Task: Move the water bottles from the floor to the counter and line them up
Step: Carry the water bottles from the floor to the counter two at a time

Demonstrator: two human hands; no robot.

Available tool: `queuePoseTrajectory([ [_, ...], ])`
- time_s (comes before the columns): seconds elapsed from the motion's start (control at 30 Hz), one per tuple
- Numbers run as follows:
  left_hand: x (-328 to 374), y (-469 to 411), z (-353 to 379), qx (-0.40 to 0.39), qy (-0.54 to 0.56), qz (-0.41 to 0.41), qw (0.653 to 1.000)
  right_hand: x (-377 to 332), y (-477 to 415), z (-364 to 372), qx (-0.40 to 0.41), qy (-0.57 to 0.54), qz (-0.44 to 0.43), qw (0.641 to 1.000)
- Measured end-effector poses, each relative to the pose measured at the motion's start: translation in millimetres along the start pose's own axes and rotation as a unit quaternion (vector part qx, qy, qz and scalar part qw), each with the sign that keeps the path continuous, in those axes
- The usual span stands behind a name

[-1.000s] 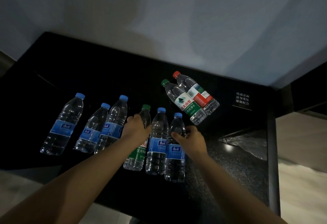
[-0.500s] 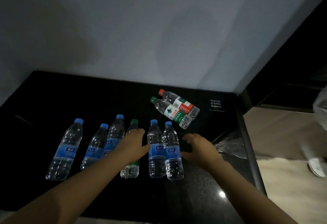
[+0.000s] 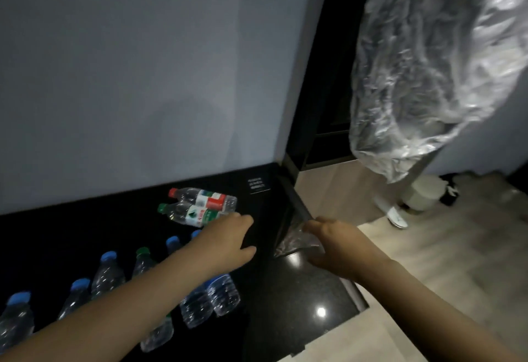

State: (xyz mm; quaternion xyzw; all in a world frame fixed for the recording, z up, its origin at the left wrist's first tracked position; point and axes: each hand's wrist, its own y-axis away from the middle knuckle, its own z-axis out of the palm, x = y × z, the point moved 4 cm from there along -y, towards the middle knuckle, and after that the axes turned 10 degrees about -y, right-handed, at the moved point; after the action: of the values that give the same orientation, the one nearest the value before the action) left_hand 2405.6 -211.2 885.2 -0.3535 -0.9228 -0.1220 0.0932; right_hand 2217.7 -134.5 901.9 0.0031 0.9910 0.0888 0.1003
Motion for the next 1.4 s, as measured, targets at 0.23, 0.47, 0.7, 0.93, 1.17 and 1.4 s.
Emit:
queuePoseTrajectory([
  [0.23,107,-37,-21,0.022,-0.023,0.119,0.992,75,84,-37,0.055,0.017,0.108,0.992],
  [0.47,247,-62,-13,0.028,-0.069,0.234,0.969,154,196,-59,0.095,0.001,0.218,0.971],
  [0.7,395,-62,-4,0.069,-0.074,0.342,0.934,224,317,-83,0.152,-0.009,0.29,0.945],
  [0.93,517,-53,-2,0.099,-0.068,0.414,0.902,271,416,-107,0.221,-0.037,0.351,0.909],
  [1.17,597,-67,12,0.087,-0.075,0.465,0.878,315,474,-113,0.25,-0.033,0.413,0.875],
  [1.4,654,-105,16,0.091,-0.052,0.504,0.857,373,475,-119,0.264,-0.033,0.442,0.857],
])
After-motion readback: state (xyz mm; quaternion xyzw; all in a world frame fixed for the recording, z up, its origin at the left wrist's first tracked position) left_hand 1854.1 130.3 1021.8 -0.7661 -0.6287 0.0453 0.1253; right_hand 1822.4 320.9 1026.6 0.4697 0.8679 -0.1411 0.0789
